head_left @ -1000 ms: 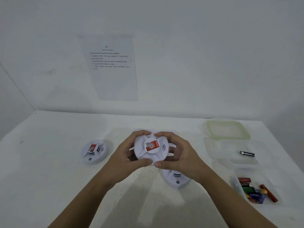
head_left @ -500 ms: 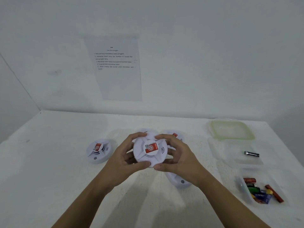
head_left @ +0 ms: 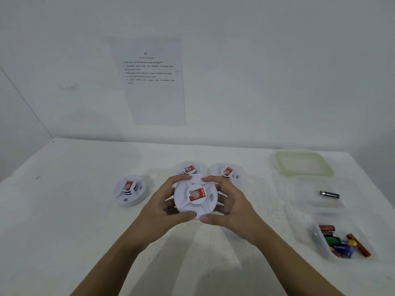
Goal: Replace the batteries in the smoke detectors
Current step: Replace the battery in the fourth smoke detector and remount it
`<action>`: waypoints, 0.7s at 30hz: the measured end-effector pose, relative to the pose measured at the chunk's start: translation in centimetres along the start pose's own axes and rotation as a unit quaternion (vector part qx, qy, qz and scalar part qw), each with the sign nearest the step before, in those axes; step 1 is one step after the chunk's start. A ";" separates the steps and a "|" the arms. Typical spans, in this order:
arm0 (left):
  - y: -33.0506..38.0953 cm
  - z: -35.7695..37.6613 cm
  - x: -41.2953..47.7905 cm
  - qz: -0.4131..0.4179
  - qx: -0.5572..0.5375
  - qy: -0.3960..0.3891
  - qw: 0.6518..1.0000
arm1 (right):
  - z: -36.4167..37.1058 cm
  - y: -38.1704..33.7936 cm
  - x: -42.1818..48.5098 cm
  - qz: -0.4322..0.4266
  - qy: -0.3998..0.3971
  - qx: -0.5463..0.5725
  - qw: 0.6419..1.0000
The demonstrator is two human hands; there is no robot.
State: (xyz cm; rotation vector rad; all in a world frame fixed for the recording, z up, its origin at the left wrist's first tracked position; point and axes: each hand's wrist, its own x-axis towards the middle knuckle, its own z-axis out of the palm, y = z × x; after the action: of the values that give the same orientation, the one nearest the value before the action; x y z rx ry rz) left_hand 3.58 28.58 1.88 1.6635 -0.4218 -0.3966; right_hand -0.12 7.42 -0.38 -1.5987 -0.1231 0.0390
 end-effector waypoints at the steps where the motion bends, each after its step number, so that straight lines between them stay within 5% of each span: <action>1: -0.1 0.0 -0.1 -0.003 0.002 0.000 1.000 | 0.1 0.2 -0.1 0.001 0.001 0.001 1.000; 21: -3.1 -0.8 -0.4 -0.011 0.001 0.007 1.000 | 2.0 2.8 0.0 0.022 0.013 0.001 1.000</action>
State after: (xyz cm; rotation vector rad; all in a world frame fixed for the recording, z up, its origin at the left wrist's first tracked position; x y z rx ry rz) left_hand 3.75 29.85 -1.10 1.6731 -0.3937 -0.4019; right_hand -0.11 9.29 -3.26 -1.5986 -0.0678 0.0530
